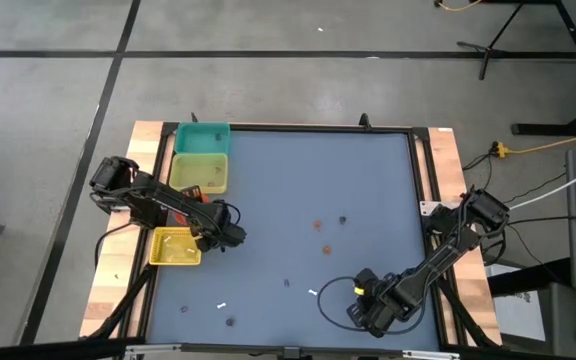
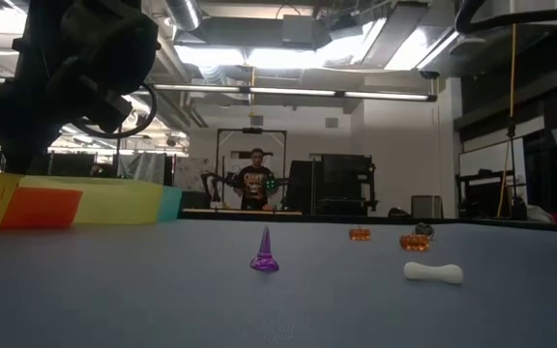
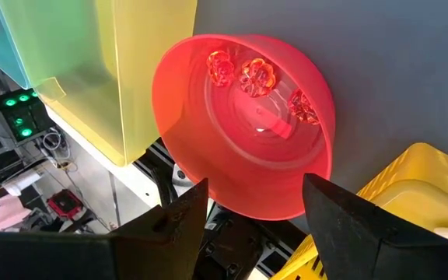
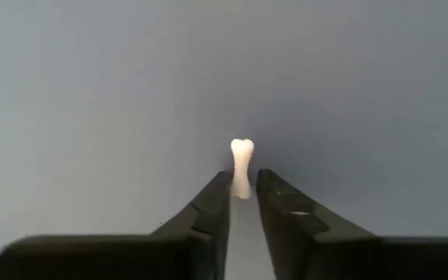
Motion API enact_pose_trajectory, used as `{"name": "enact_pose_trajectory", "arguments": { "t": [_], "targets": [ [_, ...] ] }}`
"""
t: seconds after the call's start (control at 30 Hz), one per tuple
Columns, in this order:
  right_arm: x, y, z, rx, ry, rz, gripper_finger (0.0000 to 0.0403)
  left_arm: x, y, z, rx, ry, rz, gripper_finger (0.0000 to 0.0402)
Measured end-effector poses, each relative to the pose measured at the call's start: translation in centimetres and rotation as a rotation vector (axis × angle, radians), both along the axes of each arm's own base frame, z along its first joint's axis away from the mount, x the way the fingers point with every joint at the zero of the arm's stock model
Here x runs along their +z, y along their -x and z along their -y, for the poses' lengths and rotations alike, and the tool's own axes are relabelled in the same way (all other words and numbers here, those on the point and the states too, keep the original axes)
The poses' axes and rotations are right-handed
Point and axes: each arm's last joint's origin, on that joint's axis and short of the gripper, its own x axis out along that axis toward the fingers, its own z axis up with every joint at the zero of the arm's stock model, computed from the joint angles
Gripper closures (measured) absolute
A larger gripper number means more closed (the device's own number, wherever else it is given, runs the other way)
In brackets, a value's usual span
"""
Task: Sort Halloween decoration
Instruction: Put the right white bone toy into the yellow basket
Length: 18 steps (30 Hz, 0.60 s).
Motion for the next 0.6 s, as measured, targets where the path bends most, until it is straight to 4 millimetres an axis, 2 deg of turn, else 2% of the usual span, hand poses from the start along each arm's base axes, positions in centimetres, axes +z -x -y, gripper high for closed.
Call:
{"name": "enact_pose_trajectory", "arguments": {
  "t": [0.23,0.6],
  "targets": [
    [-0.01,0.03,0.04,0.0,0.004,-0.003,0.0389,0.0,0.0,0.0,0.0,0.0,0.0,0.0209],
    [0.4,0.1,0.12,0.0,-0.001,0.001,0.038,-0.01,-0.02,0.0,-0.005,0.003,-0.001,0.0209]
  ]
}}
